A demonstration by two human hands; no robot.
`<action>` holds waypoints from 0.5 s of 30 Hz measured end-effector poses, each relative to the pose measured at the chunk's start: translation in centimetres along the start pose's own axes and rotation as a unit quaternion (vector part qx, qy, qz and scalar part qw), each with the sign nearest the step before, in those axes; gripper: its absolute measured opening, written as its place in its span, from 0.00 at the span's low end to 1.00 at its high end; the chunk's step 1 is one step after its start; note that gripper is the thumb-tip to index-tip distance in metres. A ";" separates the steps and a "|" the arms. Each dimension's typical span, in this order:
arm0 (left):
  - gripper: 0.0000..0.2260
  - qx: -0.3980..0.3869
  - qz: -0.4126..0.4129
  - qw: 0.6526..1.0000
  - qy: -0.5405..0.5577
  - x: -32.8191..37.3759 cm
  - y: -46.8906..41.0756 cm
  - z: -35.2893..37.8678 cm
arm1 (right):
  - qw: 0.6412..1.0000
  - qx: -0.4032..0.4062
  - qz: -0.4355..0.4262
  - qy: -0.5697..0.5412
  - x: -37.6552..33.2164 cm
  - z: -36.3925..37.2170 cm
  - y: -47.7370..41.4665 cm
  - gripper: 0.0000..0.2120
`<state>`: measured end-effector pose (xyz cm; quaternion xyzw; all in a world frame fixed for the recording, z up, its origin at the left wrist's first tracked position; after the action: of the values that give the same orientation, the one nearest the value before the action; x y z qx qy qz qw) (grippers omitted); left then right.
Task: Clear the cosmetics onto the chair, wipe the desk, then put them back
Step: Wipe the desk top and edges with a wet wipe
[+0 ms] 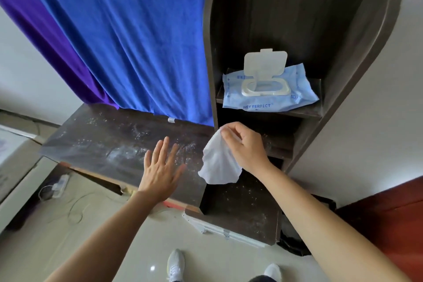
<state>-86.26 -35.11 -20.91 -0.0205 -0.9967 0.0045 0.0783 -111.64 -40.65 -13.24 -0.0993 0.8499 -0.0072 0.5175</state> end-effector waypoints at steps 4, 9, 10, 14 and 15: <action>0.35 -0.017 0.021 0.999 0.024 -4.3 -1.2 0.7 | 0.997 0.038 0.041 0.060 -0.6 2.8 -0.3 0.06; 0.34 -0.035 0.057 0.996 0.064 -9.6 -2.3 2.2 | 0.990 0.045 0.117 0.058 -1.3 9.3 -0.8 0.07; 0.33 -0.043 0.059 0.995 0.064 -10.6 -2.4 2.7 | 0.989 0.040 0.126 0.059 -1.5 10.8 -1.0 0.07; 0.34 -0.084 0.078 0.992 0.054 -14.9 -2.7 4.7 | 0.984 0.065 0.146 0.079 -2.1 15.3 -1.6 0.06; 0.34 -0.092 0.083 0.991 0.048 -15.8 -3.0 5.2 | 0.982 0.077 0.152 0.081 -2.1 15.9 -1.7 0.06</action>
<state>-71.64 -38.78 -28.50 -0.1101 -0.9829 -0.0813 0.1230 -96.47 -40.48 -18.63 0.0721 0.8912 -0.0020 0.4478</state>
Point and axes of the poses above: each hand's wrist, its own y-axis away from the middle knuckle, its own z-axis out of the palm, x = y × z, the point moved 5 cm from there along -y, towards the middle knuckle, and after that the axes turned 6 degrees about y, right-handed, at the moved point
